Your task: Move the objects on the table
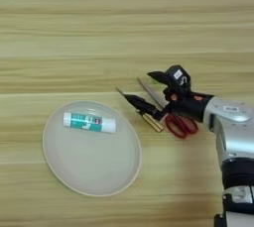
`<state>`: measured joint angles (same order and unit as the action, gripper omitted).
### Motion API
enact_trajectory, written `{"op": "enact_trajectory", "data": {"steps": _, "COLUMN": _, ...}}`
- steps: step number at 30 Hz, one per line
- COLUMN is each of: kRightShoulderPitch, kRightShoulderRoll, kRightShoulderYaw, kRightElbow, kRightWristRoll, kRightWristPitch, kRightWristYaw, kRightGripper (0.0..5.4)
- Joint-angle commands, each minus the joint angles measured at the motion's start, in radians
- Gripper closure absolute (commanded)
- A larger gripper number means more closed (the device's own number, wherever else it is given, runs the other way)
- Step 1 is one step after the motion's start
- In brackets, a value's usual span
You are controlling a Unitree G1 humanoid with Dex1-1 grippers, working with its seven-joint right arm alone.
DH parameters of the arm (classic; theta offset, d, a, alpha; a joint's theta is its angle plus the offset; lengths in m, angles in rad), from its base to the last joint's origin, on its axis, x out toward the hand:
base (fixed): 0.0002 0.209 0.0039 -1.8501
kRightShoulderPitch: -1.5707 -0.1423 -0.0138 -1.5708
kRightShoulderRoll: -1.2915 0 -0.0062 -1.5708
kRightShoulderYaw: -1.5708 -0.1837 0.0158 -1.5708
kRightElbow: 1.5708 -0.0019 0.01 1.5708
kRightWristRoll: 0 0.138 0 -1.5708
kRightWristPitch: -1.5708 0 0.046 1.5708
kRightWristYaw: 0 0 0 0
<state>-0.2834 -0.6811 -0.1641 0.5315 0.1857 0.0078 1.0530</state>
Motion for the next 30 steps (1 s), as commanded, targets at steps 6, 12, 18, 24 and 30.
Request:
{"op": "enact_trajectory", "data": {"steps": 6, "kRightShoulderPitch": -0.044, "kRightShoulderRoll": -0.072, "kRightShoulderYaw": 0.002, "kRightElbow": 0.036, "kRightWristRoll": -0.054, "kRightWristPitch": -0.064, "kRightWristYaw": -0.023, "kRightGripper": 0.03}}
{"op": "enact_trajectory", "data": {"steps": 12, "kRightShoulderPitch": -0.034, "kRightShoulderRoll": -0.074, "kRightShoulderYaw": 0.020, "kRightElbow": 0.064, "kRightWristRoll": -0.073, "kRightWristPitch": -0.080, "kRightWristYaw": -0.005, "kRightGripper": 0.53}}
{"op": "enact_trajectory", "data": {"steps": 18, "kRightShoulderPitch": -0.021, "kRightShoulderRoll": -0.074, "kRightShoulderYaw": 0.033, "kRightElbow": 0.089, "kRightWristRoll": -0.087, "kRightWristPitch": -0.100, "kRightWristYaw": 0.013, "kRightGripper": 1.20}}
{"op": "enact_trajectory", "data": {"steps": 24, "kRightShoulderPitch": -0.028, "kRightShoulderRoll": -0.072, "kRightShoulderYaw": 0.046, "kRightElbow": 0.130, "kRightWristRoll": -0.104, "kRightWristPitch": -0.117, "kRightWristYaw": 0.021, "kRightGripper": 1.86}}
{"op": "enact_trajectory", "data": {"steps": 30, "kRightShoulderPitch": -0.031, "kRightShoulderRoll": -0.073, "kRightShoulderYaw": 0.062, "kRightElbow": 0.160, "kRightWristRoll": -0.118, "kRightWristPitch": -0.118, "kRightWristYaw": 0.031, "kRightGripper": 2.58}}
